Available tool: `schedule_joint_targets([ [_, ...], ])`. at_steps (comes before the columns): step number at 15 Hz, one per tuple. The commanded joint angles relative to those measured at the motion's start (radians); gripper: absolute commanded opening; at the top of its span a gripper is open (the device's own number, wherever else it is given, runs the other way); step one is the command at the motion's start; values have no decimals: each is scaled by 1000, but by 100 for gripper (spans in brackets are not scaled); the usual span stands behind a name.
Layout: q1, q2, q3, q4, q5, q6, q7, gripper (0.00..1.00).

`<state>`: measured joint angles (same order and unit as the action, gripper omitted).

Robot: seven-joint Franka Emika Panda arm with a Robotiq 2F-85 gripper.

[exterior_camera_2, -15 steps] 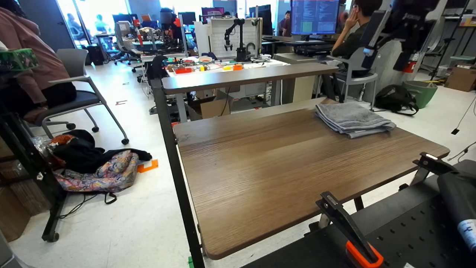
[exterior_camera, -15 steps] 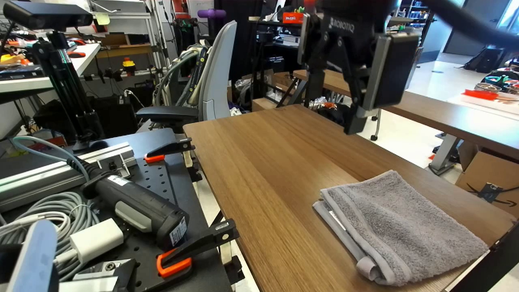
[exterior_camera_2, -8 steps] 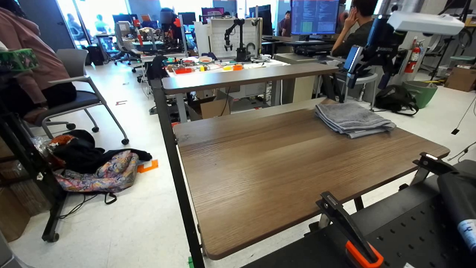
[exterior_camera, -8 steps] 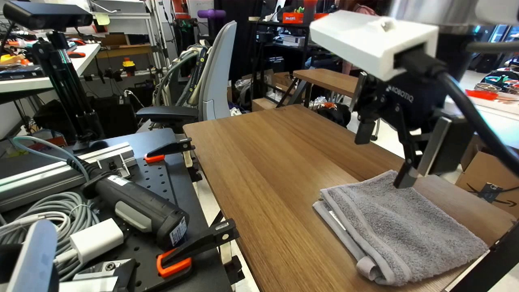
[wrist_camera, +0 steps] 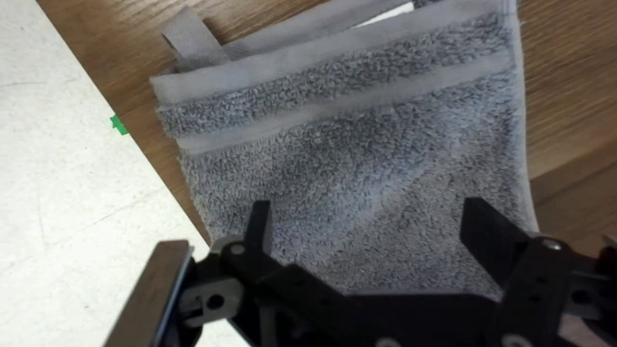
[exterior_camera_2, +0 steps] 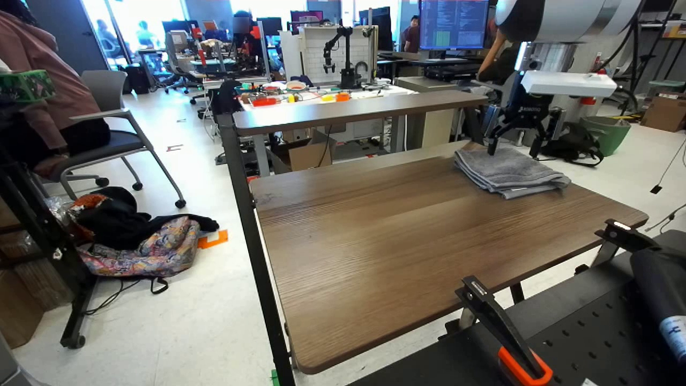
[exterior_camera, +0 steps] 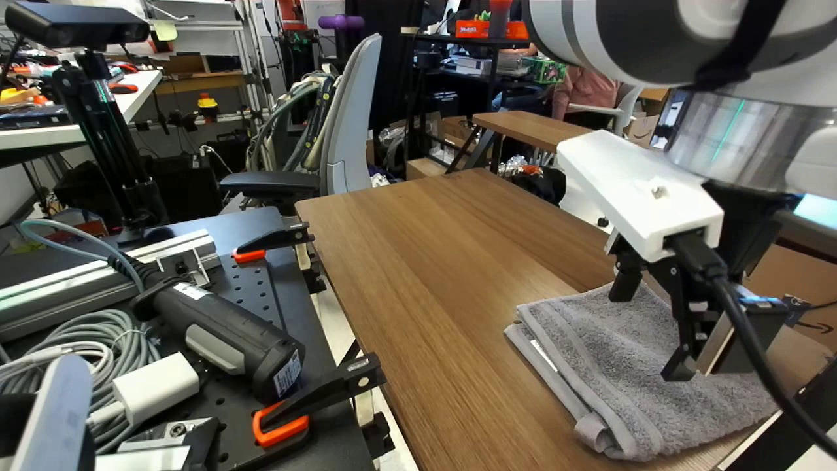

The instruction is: Move the grey towel forwards.

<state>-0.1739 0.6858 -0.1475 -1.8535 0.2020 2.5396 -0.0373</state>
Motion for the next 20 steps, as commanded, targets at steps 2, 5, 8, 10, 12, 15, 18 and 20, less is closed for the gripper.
schedule_joint_targets([
  [2,-3,76,11,57,-30,12,60,100],
  [5,9,76,14,31,-35,18,66,100],
  [8,29,53,26,-25,-43,33,66,100],
  [10,51,41,30,-69,-56,48,69,100],
  [12,75,35,31,-116,-72,66,73,100],
  [15,109,23,38,-204,-101,107,77,100],
  [18,152,-19,44,-318,-139,165,79,100],
  [20,173,-56,54,-389,-157,187,78,100],
])
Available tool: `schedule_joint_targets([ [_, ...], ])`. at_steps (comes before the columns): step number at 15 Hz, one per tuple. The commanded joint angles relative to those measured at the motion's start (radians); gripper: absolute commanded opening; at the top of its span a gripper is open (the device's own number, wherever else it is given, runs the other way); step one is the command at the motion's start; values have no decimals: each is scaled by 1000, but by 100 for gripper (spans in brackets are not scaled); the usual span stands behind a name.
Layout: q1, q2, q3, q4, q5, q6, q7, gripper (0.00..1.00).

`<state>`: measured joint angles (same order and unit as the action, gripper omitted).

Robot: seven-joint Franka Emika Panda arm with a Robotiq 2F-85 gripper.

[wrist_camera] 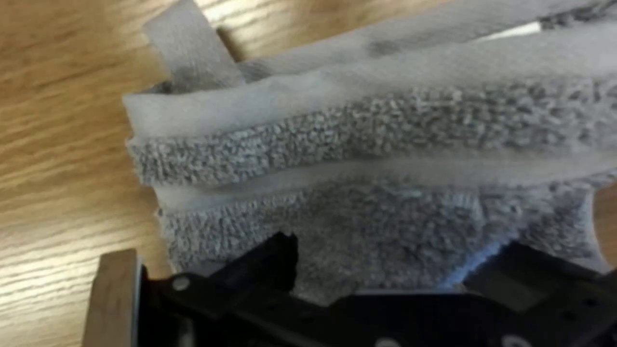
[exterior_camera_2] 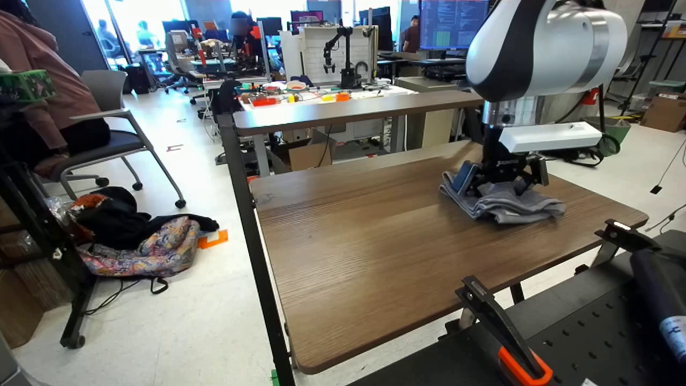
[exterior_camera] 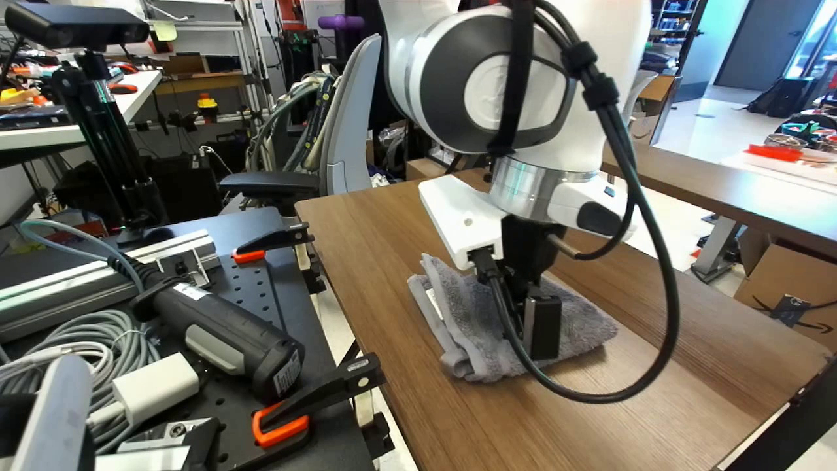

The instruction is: Move the grey towel forwards.

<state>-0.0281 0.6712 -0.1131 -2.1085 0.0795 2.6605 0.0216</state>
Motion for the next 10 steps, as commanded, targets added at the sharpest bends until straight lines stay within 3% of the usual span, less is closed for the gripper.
schedule_joint_targets([
  [1,37,-59,25,-166,-42,75,19,100],
  [5,73,-128,49,-283,-60,107,21,100],
  [10,94,-187,34,-317,-90,129,37,100],
])
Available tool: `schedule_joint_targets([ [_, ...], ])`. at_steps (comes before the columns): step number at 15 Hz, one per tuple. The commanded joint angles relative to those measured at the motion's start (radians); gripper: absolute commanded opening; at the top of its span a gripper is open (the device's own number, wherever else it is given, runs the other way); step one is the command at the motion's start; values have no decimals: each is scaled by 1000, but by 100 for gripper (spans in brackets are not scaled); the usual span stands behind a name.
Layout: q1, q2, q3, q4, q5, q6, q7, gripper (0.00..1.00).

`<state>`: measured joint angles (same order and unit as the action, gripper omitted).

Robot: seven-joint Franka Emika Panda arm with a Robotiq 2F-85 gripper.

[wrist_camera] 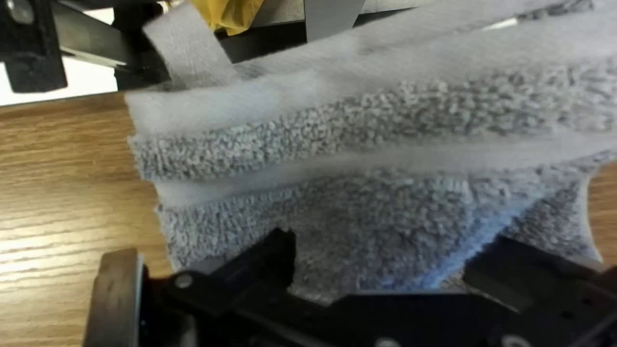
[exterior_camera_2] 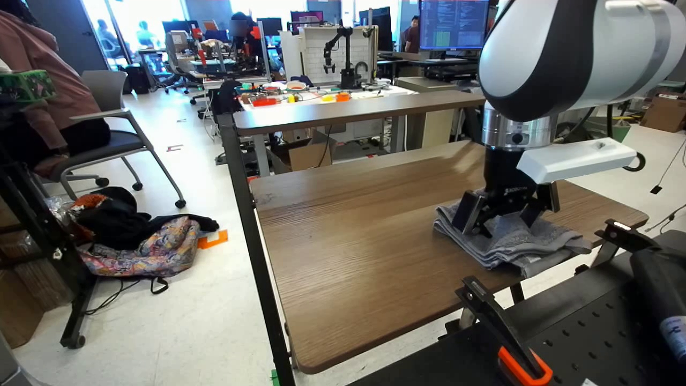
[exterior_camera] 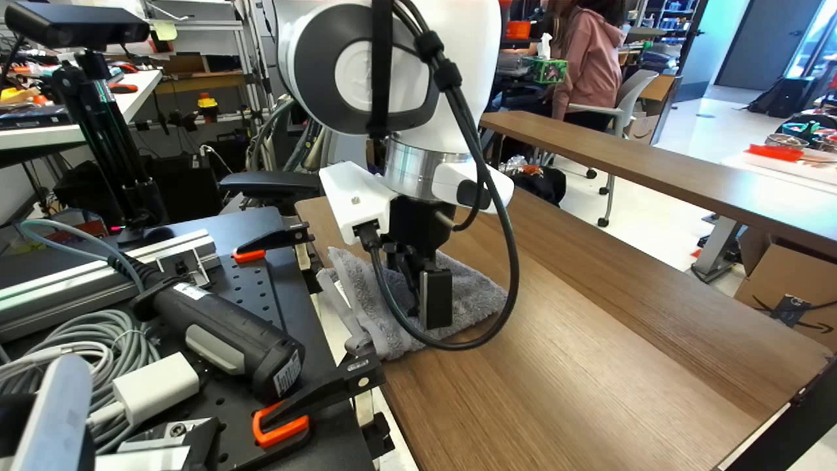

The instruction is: Move the grey towel forwards.

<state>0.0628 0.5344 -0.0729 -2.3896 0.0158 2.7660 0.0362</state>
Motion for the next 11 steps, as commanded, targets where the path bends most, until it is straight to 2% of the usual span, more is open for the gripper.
schedule_joint_targets([
  [1,4,-65,-10,-34,-28,22,28,100],
  [3,27,-110,-44,-33,-61,39,50,100],
  [5,-18,-201,-7,-28,-25,-32,25,100],
  [9,-68,-350,-5,-39,-22,-174,-32,100],
  [10,-47,-267,-2,-1,-33,-108,15,100],
  [11,-59,-301,-2,-5,-31,-144,2,100],
])
